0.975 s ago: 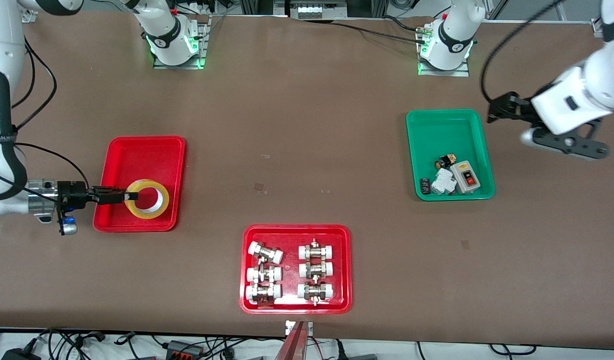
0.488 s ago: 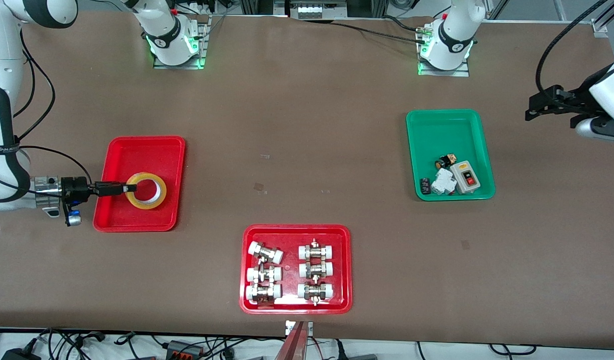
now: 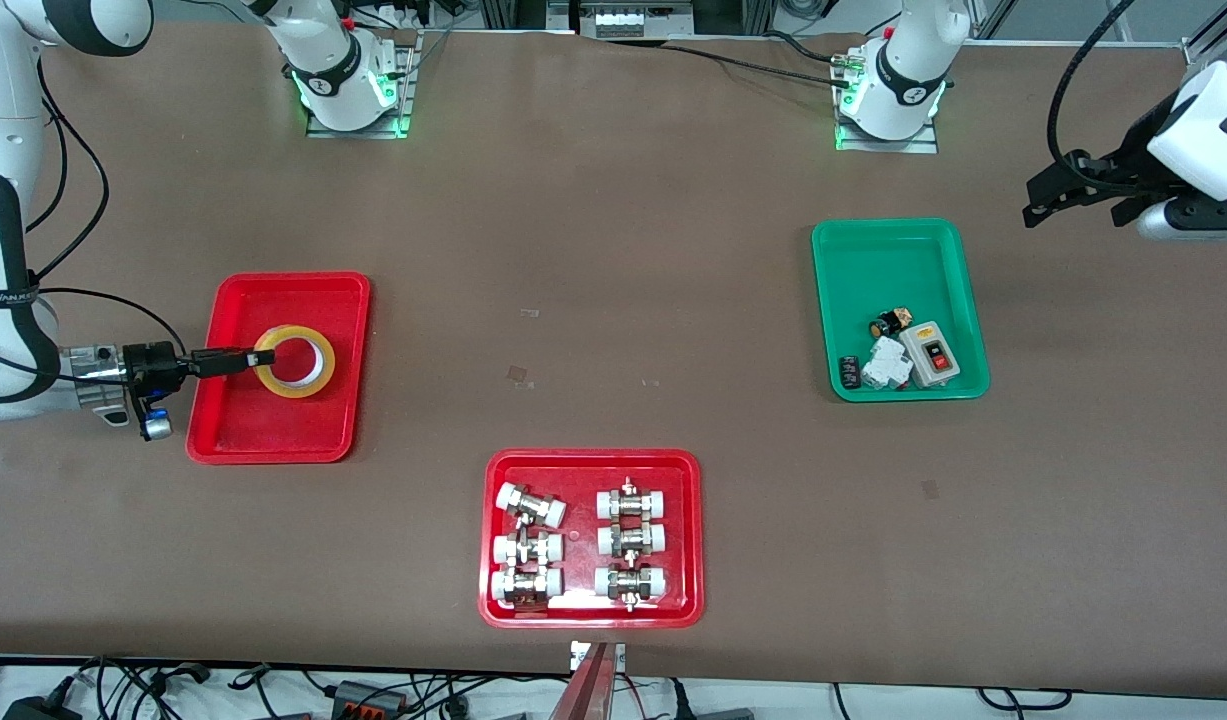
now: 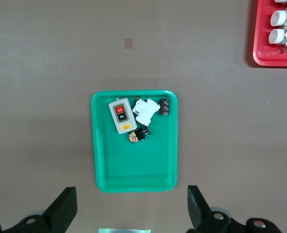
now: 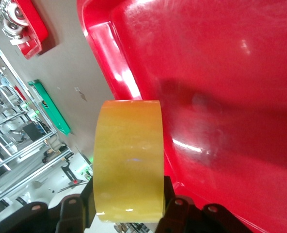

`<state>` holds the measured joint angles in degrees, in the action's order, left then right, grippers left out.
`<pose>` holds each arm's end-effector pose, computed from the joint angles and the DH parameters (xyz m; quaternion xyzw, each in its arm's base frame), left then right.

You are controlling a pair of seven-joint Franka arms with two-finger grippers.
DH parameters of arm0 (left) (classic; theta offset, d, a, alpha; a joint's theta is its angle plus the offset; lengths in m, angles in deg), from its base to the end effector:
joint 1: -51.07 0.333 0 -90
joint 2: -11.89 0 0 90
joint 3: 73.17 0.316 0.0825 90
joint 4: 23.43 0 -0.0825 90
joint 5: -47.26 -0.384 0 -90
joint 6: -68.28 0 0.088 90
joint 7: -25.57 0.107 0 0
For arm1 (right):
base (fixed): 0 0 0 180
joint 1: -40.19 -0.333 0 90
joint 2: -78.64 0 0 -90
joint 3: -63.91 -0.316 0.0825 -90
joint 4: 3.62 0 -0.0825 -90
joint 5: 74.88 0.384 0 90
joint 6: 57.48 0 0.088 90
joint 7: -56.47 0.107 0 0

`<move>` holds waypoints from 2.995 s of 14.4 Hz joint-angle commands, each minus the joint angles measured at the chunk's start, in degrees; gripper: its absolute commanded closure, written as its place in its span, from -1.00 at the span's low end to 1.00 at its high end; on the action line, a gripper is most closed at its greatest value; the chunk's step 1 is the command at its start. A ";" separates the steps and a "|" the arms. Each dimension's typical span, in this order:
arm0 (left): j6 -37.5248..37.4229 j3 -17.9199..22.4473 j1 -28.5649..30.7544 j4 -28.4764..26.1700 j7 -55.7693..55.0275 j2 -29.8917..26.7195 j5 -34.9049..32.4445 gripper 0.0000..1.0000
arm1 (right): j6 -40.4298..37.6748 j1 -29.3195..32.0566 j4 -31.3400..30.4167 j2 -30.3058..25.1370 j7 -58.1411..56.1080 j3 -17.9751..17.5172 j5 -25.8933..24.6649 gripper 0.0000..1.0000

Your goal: Left arm passes tape to right arm into tray

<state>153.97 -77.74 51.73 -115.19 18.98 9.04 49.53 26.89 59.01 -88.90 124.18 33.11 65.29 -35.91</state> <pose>0.5293 -0.0418 0.6307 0.9992 0.0225 -0.0297 0.0152 0.6143 -0.1467 0.1876 -0.8719 0.0769 0.2307 0.4251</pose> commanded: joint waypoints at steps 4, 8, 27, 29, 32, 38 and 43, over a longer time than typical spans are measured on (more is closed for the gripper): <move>1.14 -0.53 0.39 -1.23 -0.44 -0.32 -2.00 -1.00 | 0.19 1.48 -0.50 0.77 -1.77 -1.30 -0.65 -1.00; 1.05 0.08 0.48 -0.88 0.08 -0.23 -2.27 -1.00 | 1.67 1.04 -0.77 1.56 -6.86 -1.30 -1.26 -1.00; 0.88 0.17 5.49 0.88 8.79 1.71 -4.55 -1.00 | 8.81 -13.46 8.79 -22.87 21.52 -1.91 -38.18 -1.00; 0.88 0.17 5.57 0.88 8.79 1.71 -4.20 -1.00 | 4.60 -13.55 13.54 -22.87 22.22 -1.91 -38.18 -1.00; 0.88 0.17 5.49 0.88 8.79 1.71 -4.12 -1.00 | 4.49 -15.04 14.44 -24.27 22.84 -1.73 -38.45 -1.00; 0.79 0.26 5.57 0.88 8.87 1.71 -4.11 -1.00 | 9.15 -23.21 13.57 -26.38 21.96 7.66 -38.54 -1.00; 0.70 0.17 5.49 0.88 8.87 1.71 -4.11 -1.00 | 9.15 -19.11 9.87 -31.04 21.96 3.04 -38.36 -1.00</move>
<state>154.99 -77.15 56.73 -115.60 26.60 10.15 45.69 35.70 37.22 -75.74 96.44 54.45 71.62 -73.53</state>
